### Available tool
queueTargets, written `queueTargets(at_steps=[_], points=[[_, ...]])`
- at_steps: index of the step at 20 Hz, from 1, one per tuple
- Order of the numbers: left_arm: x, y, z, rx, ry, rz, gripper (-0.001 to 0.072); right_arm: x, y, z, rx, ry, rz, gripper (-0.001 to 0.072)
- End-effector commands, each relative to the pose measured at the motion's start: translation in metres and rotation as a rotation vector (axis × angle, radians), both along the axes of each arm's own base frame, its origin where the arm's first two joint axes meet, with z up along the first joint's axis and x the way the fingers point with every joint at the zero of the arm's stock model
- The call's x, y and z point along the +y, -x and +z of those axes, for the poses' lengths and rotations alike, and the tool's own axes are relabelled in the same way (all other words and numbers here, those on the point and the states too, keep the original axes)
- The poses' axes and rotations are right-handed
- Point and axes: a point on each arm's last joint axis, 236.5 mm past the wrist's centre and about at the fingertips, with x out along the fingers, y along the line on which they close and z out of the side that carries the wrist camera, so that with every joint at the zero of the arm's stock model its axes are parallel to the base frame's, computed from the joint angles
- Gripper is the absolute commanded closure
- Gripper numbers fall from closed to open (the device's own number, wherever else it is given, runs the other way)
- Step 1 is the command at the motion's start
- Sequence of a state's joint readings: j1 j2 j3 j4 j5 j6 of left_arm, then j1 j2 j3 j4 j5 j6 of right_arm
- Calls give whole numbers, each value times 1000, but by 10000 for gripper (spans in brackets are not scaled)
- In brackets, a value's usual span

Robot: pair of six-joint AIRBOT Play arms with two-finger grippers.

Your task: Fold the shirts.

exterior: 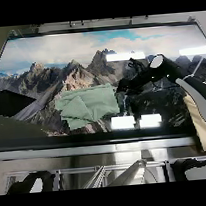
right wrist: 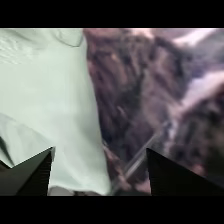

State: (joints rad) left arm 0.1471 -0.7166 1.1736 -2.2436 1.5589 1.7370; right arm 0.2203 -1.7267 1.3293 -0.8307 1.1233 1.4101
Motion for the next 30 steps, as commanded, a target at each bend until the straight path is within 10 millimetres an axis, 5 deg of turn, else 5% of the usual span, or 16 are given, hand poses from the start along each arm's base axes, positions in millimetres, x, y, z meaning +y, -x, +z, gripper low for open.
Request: queueTargets(at_steps=[1,5,7,9,11,13,15,18,21,23,26,30], points=[[-1,6,-6,14,-1,-5,685,46,0,-12,36,-196,-6,63],[-1,7,-6,18,-1,-7,685,75,11,-34,41,-181,19,68],[-1,9,-7,25,-2,-13,685,84,17,-35,32,-179,46,277],[-1,9,-8,27,-3,-14,685,86,23,-31,40,-186,64,687],[-2,11,-8,28,-8,-25,685,83,21,-7,7,-197,82,692],[-1,11,-9,24,-12,-32,685,60,10,40,-53,-181,63,693],[-1,10,-8,14,-16,-37,685,1,-9,99,-155,-37,7,693],[-1,6,-6,-12,-22,-40,685,-156,-43,212,-428,369,-312,693],[0,-2,-3,-43,-18,-21,685,-252,-45,304,-638,432,-591,692],[1,-7,-1,-55,-13,-10,685,-299,-36,315,-618,424,-743,692],[0,-15,-11,-7,0,-17,685,-365,-14,292,-458,450,-940,692],[1,-25,-33,88,12,-32,685,-442,71,239,-102,576,-1179,691]])
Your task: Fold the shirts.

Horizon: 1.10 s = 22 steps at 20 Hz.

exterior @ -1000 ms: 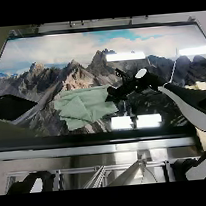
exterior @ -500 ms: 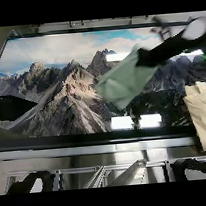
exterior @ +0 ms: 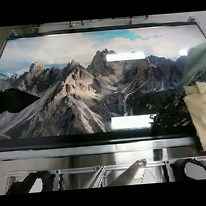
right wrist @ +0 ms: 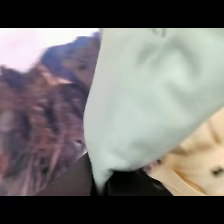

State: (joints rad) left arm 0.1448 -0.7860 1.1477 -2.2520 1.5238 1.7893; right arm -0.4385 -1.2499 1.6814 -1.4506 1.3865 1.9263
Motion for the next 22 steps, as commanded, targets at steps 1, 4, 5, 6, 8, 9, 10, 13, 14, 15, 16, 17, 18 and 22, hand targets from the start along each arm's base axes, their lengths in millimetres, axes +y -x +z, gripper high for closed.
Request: queueTargets(at_steps=[1,4,5,6,8,9,10,13,14,15,16,17,18,22], points=[[-3,-8,-17,69,8,-22,684,-66,76,-31,165,-60,-293,691],[-20,-11,-25,79,5,-92,685,-86,90,-29,119,-54,-365,692],[-26,-14,-27,76,7,-105,685,-87,87,-28,107,-53,-364,691],[-33,-18,-30,74,10,-116,685,-84,75,-27,71,-69,-347,691],[-45,-25,-38,84,14,-139,685,-72,39,-26,-27,-141,-317,691],[-50,-27,-45,103,15,-154,685,-65,20,-28,-62,-173,-299,691],[-56,-27,-52,126,14,-172,685,-58,5,-34,-73,-198,-284,691],[-68,-28,-68,182,12,-212,685,-44,2,-65,56,-169,-309,691],[-72,-29,-72,197,10,-226,685,-48,9,-62,72,-135,-353,691],[-75,-29,-74,213,8,-242,685,-53,15,-53,58,-105,-377,691],[-79,-30,-75,225,5,-259,685,-60,25,-42,42,-79,-405,691],[-81,-32,-76,231,3,-268,685,-67,41,-33,43,-61,-434,691],[-84,-33,-77,229,0,-284,685,-72,62,-29,73,-51,-464,691],[-93,-36,-83,230,-10,-333,685,-83,165,-33,337,33,-547,690]])
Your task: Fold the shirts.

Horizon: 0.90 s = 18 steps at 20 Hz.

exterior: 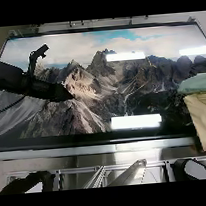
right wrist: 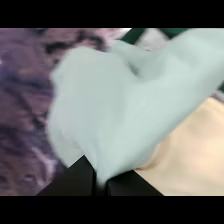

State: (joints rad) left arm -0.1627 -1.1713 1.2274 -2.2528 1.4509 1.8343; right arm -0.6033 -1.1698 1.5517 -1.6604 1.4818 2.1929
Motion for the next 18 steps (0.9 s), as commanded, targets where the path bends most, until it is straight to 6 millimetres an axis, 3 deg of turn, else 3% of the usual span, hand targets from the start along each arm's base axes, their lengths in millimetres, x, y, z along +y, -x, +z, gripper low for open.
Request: queueTargets(at_steps=[1,4,9,12,13,14,15,18], points=[[-8,1,-7,13,-6,-54,685,-5,87,-7,218,21,-93,690],[-14,12,-9,28,-11,-102,685,3,118,-41,221,31,-123,690],[-12,23,-10,63,-19,-137,685,24,150,-136,252,-8,-147,689],[-12,26,-10,71,-20,-143,685,39,167,-172,330,-66,-137,675],[-12,26,-10,71,-21,-143,685,41,169,-174,343,-77,-138,487],[-12,26,-10,71,-20,-143,685,44,172,-174,355,-85,-135,121],[-12,26,-10,70,-20,-143,685,46,175,-174,376,-91,-111,-1],[-12,25,-10,65,-20,-148,685,57,186,-167,427,-136,-102,-1]])
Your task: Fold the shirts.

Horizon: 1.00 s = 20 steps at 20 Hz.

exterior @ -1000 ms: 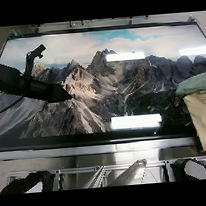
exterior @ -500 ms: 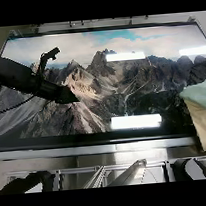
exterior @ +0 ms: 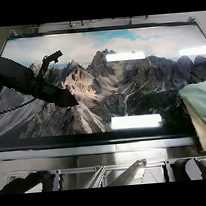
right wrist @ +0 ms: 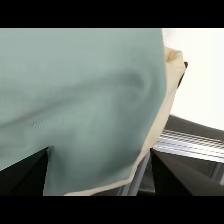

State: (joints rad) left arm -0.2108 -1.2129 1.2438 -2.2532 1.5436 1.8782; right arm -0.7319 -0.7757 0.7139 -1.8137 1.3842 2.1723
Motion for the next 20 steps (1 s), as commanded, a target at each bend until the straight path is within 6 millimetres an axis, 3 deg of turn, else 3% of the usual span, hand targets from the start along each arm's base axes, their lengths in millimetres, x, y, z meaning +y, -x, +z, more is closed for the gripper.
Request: queueTargets(at_steps=[1,5,7,8,9,10,11,12,14,16,17,19,20], points=[[0,1,0,-4,1,-10,685,17,11,7,45,-74,7,-2],[4,-4,10,-63,11,-15,685,29,-21,69,-69,-114,174,-1],[19,-24,40,-158,24,41,686,31,-62,109,-244,-81,230,4],[30,-38,64,-231,32,87,686,38,-89,130,-351,-70,305,141],[45,-52,91,-316,41,155,686,53,-122,156,-488,-63,413,582],[60,-61,116,-391,45,214,686,73,-155,183,-642,-58,517,692],[77,-64,139,-461,39,264,686,102,-186,213,-812,-62,641,691],[93,-63,156,-518,33,314,686,130,-204,239,-940,-71,755,691],[113,-55,170,-628,13,369,686,181,-214,274,-1091,-46,969,693],[119,-43,158,-707,10,405,685,220,-199,281,-1137,47,1167,693],[114,-35,144,-727,32,408,685,236,-188,276,-1163,85,1227,693],[101,-18,97,-723,109,447,684,262,-161,239,-1211,116,1304,692],[100,-10,60,-696,116,490,684,272,-149,207,-1218,101,1324,692]])
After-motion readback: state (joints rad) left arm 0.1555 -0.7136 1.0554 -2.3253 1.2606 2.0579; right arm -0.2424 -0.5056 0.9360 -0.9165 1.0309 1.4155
